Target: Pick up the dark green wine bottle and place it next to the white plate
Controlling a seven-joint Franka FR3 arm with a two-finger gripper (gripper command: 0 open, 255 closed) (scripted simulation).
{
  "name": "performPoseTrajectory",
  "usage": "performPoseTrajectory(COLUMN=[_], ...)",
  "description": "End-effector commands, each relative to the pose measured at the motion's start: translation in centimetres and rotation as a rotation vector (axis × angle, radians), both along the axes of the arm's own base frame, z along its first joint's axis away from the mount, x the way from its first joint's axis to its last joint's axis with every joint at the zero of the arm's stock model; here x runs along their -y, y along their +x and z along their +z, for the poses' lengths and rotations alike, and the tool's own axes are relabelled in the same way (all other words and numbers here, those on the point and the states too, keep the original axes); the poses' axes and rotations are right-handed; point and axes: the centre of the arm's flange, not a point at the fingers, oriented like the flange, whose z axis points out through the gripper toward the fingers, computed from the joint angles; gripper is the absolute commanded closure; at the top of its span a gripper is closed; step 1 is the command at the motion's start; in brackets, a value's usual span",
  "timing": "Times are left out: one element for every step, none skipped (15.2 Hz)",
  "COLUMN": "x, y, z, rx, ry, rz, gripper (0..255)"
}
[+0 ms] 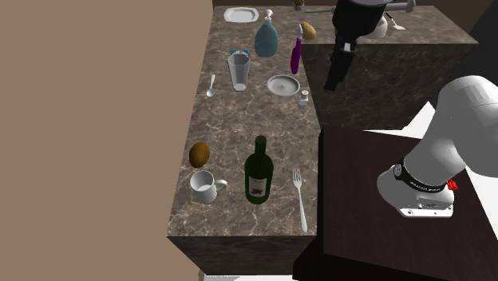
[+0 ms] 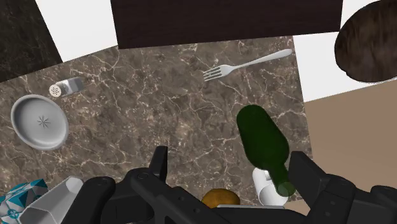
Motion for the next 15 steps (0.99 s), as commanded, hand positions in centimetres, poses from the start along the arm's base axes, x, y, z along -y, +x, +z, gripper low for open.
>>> performPoseTrajectory(x=[0.0, -0.6, -1.2, -1.8, -2.4, -3.0, -3.6, -4.2, -4.8, -5.4, -6.0, -6.6, -7.1, -7.7, -8.3], y=[0.0, 0.6, 1.3, 1.9, 2.6, 3.3, 3.9, 4.6, 5.3, 6.0, 6.8, 7.5, 8.2, 9.0, 9.7], z=[0.0, -0.9, -1.8, -2.7, -3.6, -4.5, -5.4, -6.3, -7.2, -8.1, -9.0, -9.9, -10.7, -11.6, -12.5], rx=[0.0, 0.005, 0.011, 0.016, 0.021, 0.027, 0.032, 0.037, 0.043, 0.048, 0.053, 0.059, 0.064, 0.07, 0.075], ry=[0.0, 0.001, 0.003, 0.004, 0.006, 0.007, 0.008, 0.01, 0.011, 0.013, 0.014, 0.015, 0.017, 0.018, 0.02], rz=[0.0, -0.007, -0.014, -0.021, -0.027, -0.034, -0.041, -0.048, -0.055, -0.062, -0.068, -0.075, -0.082, -0.089, -0.096], gripper=[0, 0, 0, 0, 0, 0, 0, 0, 0, 0, 0, 0, 0, 0, 0])
